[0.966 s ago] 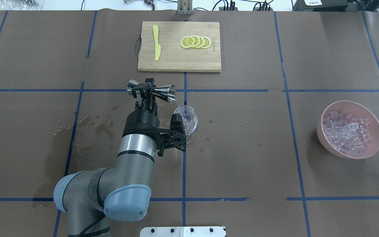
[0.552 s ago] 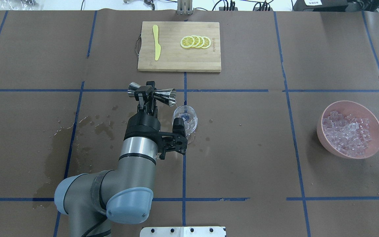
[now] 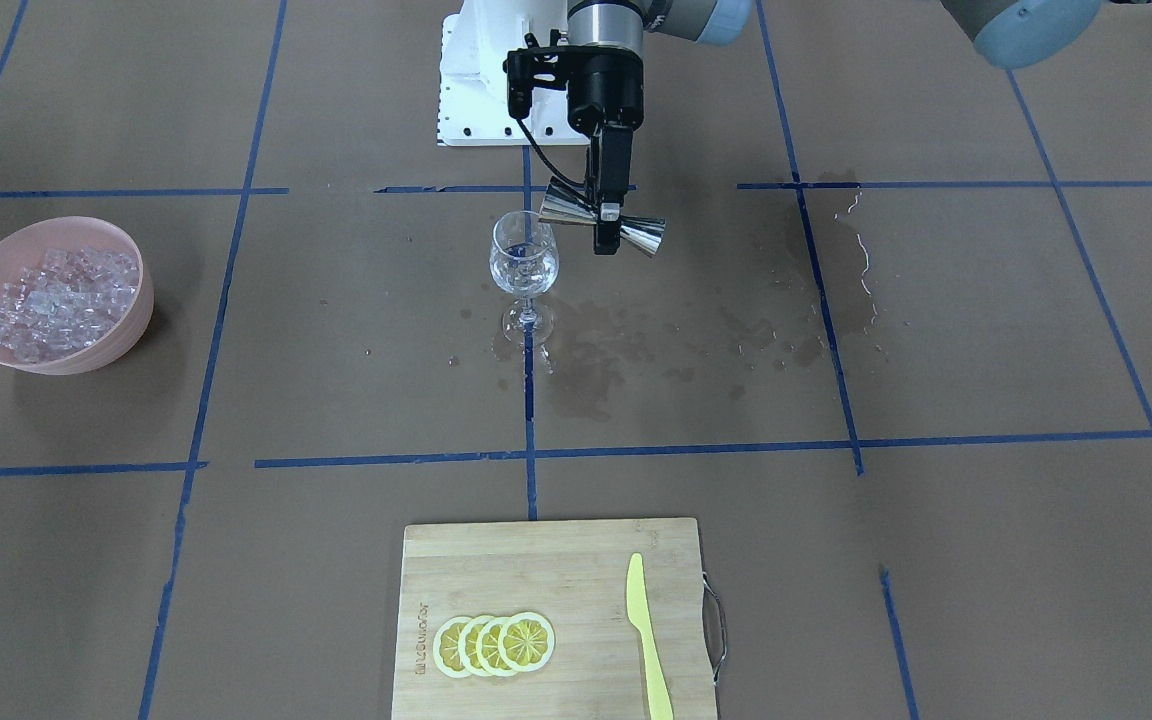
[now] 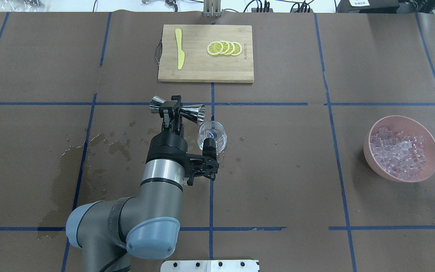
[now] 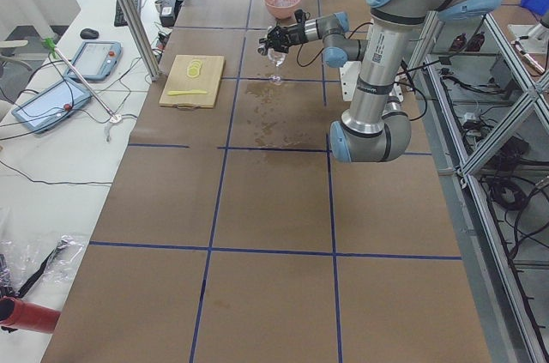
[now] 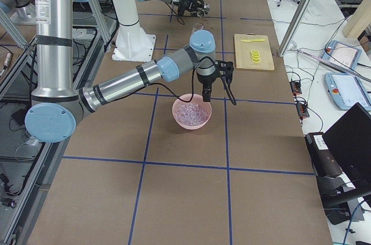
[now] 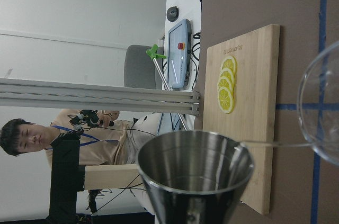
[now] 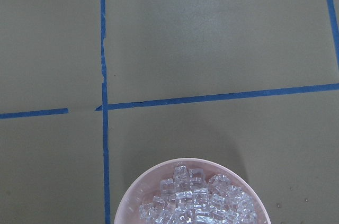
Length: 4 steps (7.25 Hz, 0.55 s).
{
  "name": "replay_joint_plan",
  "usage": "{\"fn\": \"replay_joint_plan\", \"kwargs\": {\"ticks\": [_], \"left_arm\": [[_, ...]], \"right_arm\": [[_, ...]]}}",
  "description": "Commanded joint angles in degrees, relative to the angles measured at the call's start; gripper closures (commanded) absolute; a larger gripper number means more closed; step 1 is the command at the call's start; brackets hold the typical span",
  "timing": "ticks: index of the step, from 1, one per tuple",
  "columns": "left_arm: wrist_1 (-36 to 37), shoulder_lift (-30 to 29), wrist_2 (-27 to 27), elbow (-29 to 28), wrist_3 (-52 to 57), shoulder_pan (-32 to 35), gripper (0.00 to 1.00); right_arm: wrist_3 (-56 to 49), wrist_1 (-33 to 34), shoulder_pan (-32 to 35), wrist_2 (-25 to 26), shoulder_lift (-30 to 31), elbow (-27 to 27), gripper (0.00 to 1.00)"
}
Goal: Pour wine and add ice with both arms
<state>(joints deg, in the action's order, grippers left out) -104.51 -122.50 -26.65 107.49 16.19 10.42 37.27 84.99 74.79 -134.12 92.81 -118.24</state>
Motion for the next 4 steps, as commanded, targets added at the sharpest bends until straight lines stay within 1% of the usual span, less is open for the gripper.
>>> {"fn": "replay_joint_plan", "kwargs": {"ticks": [1, 4], "left_arm": [[-0.4, -0.2, 0.0, 0.5, -0.8, 0.2, 1.0], [-2.8, 0.6, -0.2, 1.6, -11.8, 0.5, 1.0]], "right_arm": [[-0.1, 0.0, 0.0, 0.0, 0.0, -0.1, 0.0], [-0.1, 0.0, 0.0, -0.1, -0.2, -0.2, 0.0]]}}
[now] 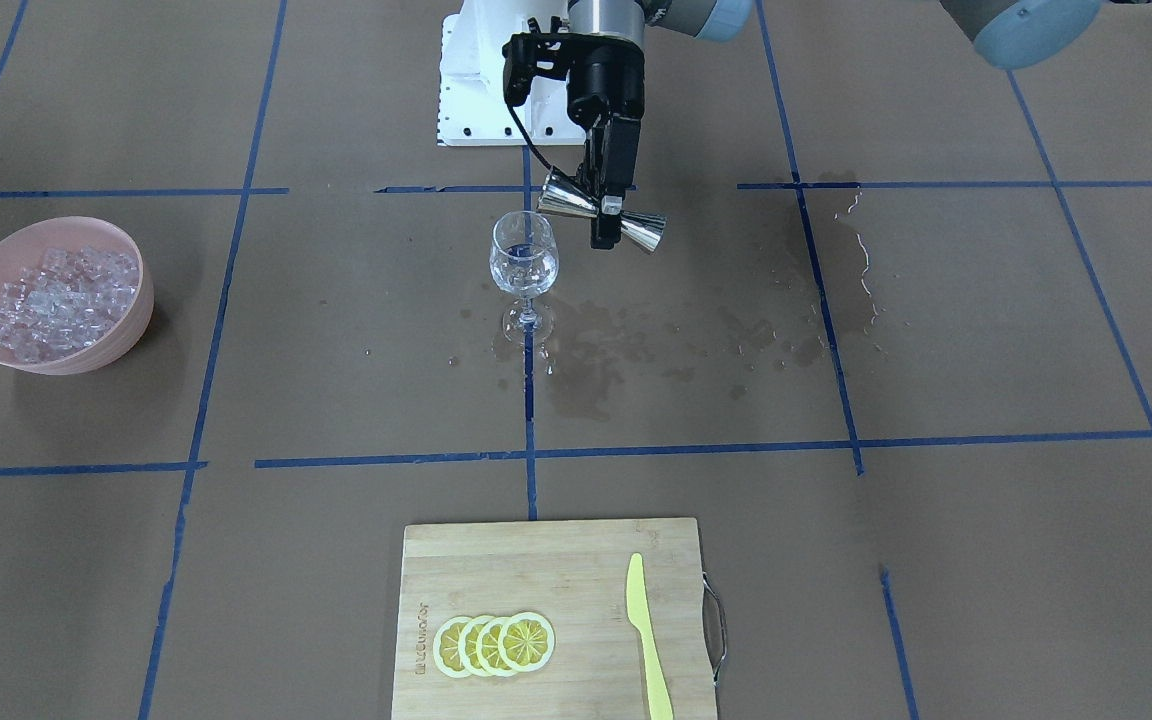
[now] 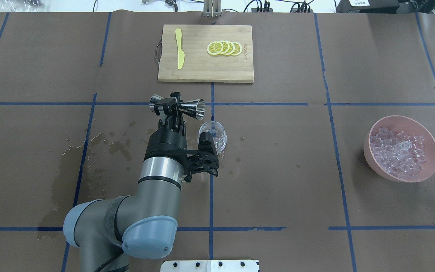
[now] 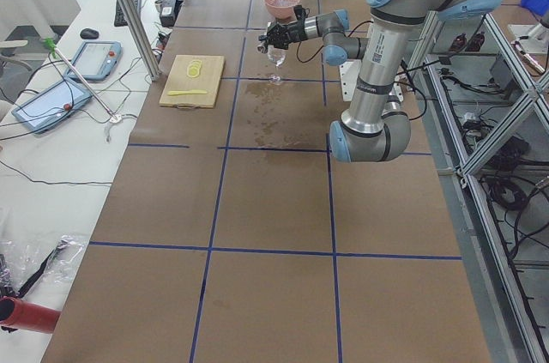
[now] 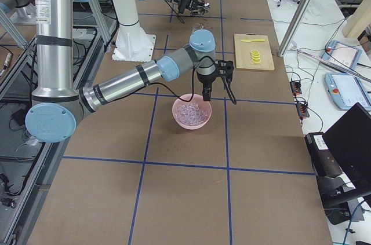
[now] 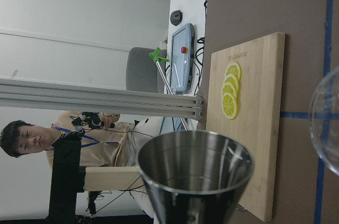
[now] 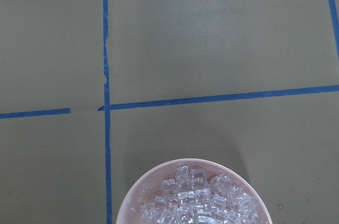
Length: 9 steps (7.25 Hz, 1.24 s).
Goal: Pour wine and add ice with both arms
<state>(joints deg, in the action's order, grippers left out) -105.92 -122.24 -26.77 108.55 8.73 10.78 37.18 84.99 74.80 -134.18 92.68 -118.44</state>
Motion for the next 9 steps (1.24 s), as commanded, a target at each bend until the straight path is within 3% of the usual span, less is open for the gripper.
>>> {"fn": "replay_joint_plan", "kwargs": {"ticks": [1, 5, 9], "left_arm": [[-2.7, 0.4, -0.1, 1.0, -5.8, 0.3, 1.0], [-8.5, 3.5, -3.8, 1.9, -19.6, 1.8, 1.0], [-9.6, 14.3, -7.2, 11.6, -28.0, 2.0, 1.0]], "right_arm": [[0.0, 0.0, 0.0, 0.0, 0.0, 0.0, 0.0], [0.0, 0.0, 0.0, 0.0, -0.3, 0.0, 0.0], [0.1, 0.1, -0.3, 1.0, -0.4, -0.1, 0.0]]}}
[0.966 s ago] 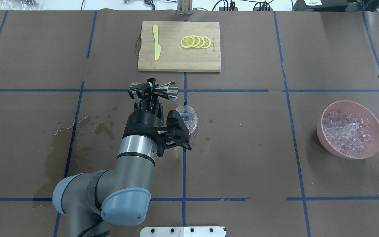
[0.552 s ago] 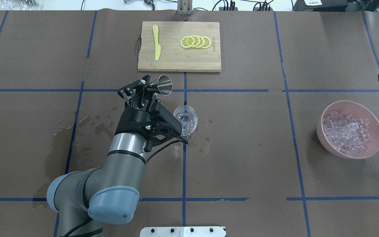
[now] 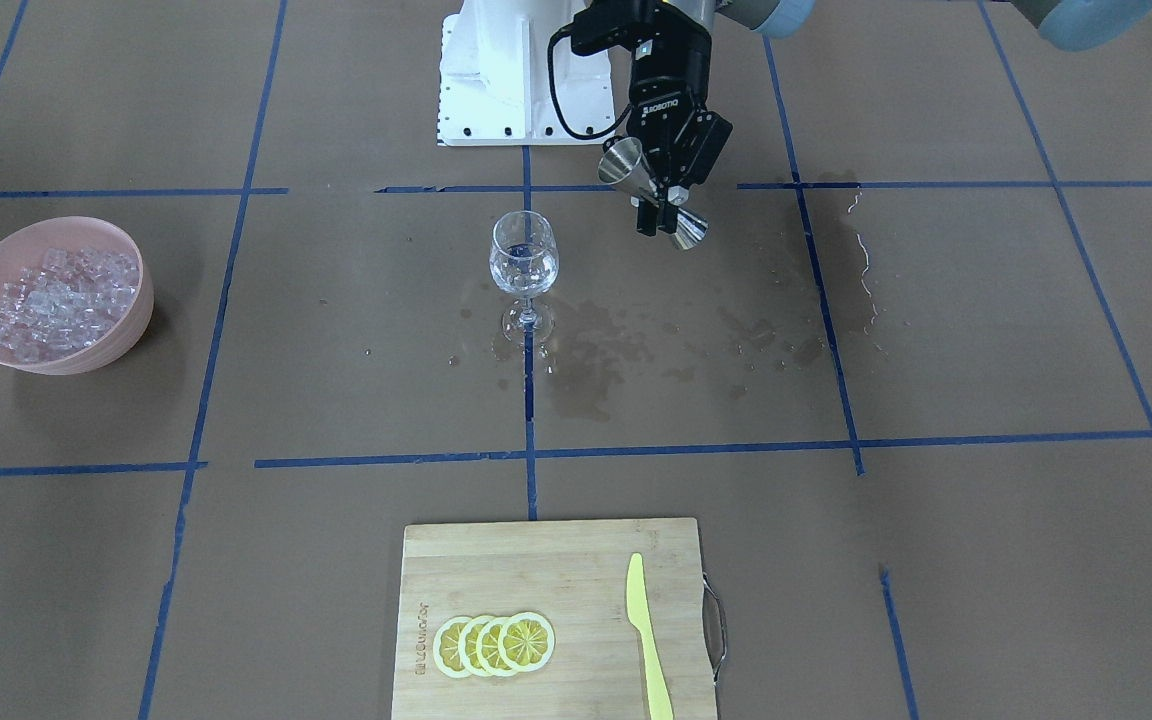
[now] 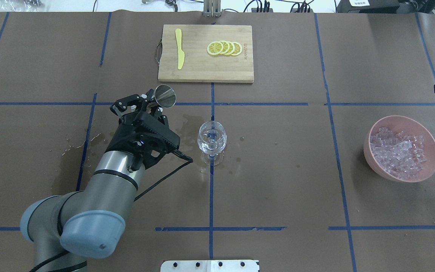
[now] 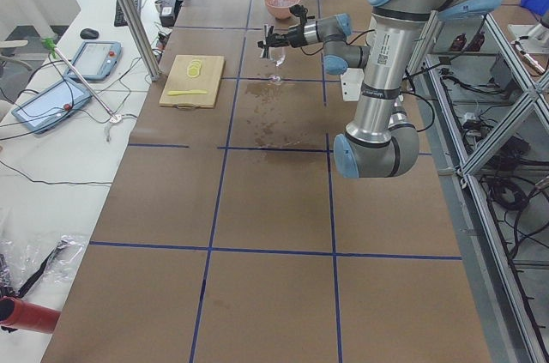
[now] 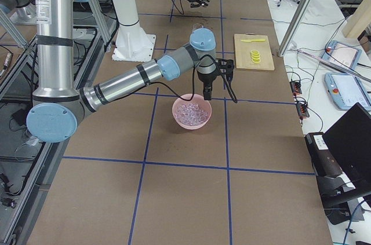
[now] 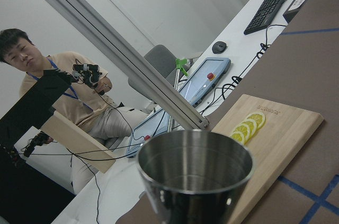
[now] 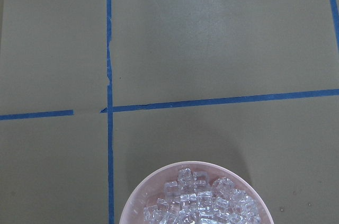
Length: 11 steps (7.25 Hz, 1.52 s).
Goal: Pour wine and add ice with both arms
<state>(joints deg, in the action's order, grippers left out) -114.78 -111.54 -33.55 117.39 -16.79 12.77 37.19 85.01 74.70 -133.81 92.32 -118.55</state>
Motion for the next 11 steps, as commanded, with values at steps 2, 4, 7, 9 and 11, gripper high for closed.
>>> {"fn": "replay_joint_plan", "kwargs": {"ticks": [2, 4, 7, 9, 11], "left_arm": [[-3.3, 10.3, -3.5, 6.0, -8.4, 0.1, 1.0], [-8.8, 16.1, -3.6, 9.5, -14.4, 0.2, 1.0], [-9.8, 23.0, -3.5, 9.7, -23.6, 0.7, 1.0], [-9.7, 23.2, -3.5, 9.6, -24.3, 0.9, 1.0], [-9.8, 24.0, -3.5, 9.3, -26.6, 0.9, 1.0]], "right_arm": [[3.6, -2.0, -4.2, 5.1, 0.5, -1.0, 0.0], [6.1, -12.3, -9.6, 10.7, 5.9, -0.9, 0.0], [7.0, -14.6, -16.6, 16.1, 7.6, -0.5, 0.0], [7.1, -27.4, -17.8, 17.0, 11.7, 4.1, 0.0], [6.9, -29.0, -19.1, 17.0, 11.4, 6.7, 0.0]]}}
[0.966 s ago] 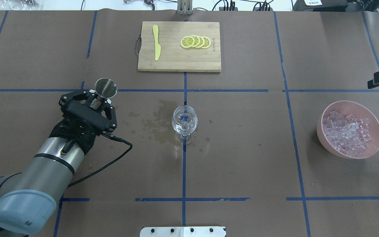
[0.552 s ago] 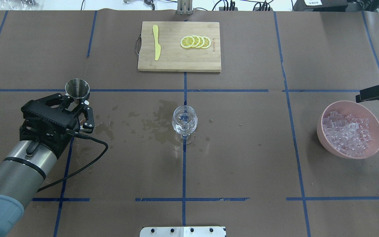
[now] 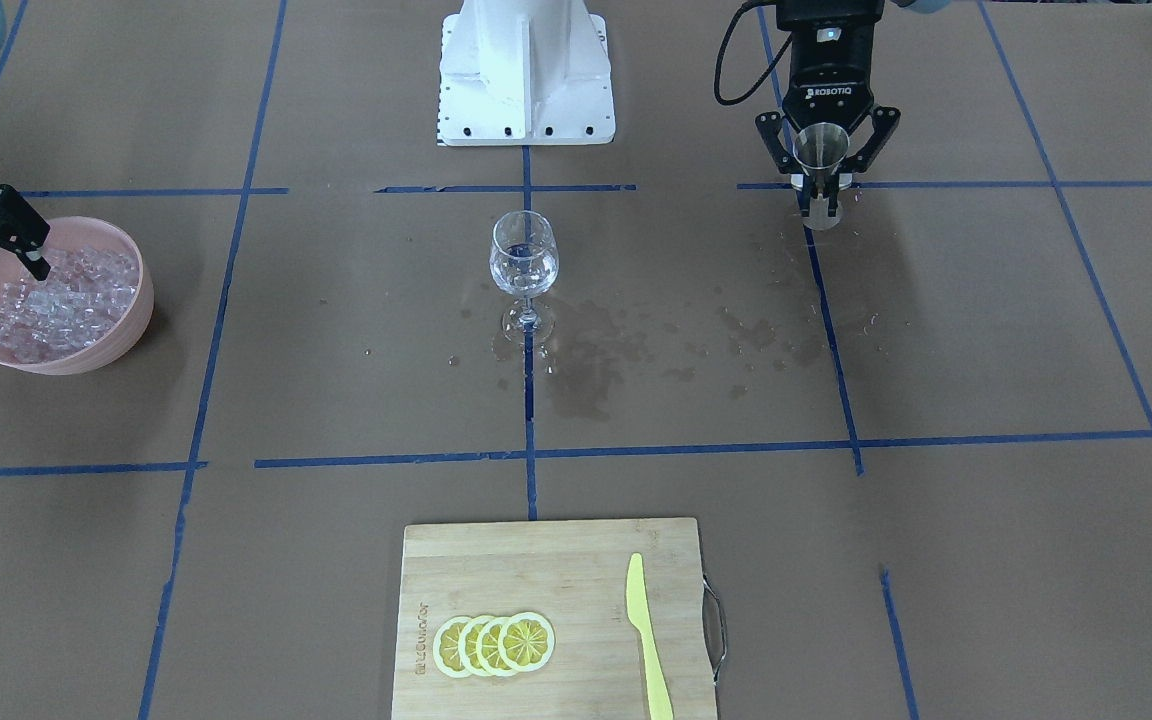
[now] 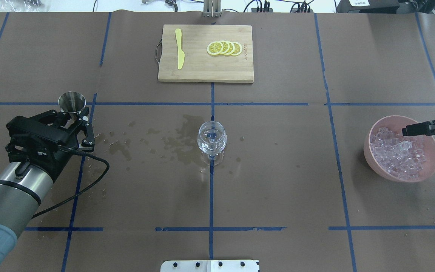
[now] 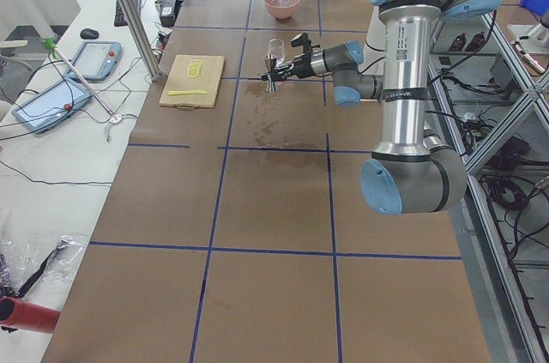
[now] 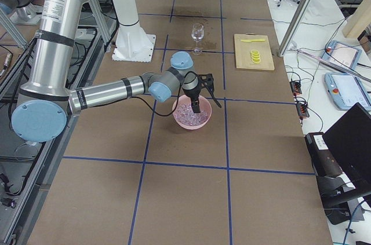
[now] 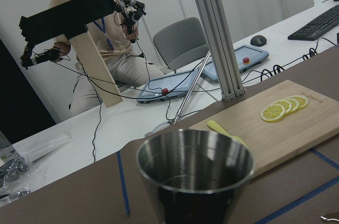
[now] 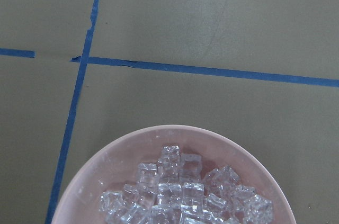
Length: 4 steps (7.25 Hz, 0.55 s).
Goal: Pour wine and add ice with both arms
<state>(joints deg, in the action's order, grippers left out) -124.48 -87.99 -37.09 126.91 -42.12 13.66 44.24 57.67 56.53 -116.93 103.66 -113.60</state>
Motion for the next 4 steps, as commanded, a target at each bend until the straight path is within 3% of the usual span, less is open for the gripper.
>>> {"fn": "replay_joint_plan", "kwargs": {"ticks": [1, 4], "left_arm": [[0.0, 1.5, 0.0, -0.2, -1.4, 0.1, 1.0], [0.0, 2.0, 0.0, -1.6, -5.6, 0.1, 1.0]], "right_arm": [[0.0, -1.8, -2.1, 0.0, -0.2, 3.3, 0.0], [0.0, -1.7, -4.0, 0.1, -0.3, 3.4, 0.01]]}}
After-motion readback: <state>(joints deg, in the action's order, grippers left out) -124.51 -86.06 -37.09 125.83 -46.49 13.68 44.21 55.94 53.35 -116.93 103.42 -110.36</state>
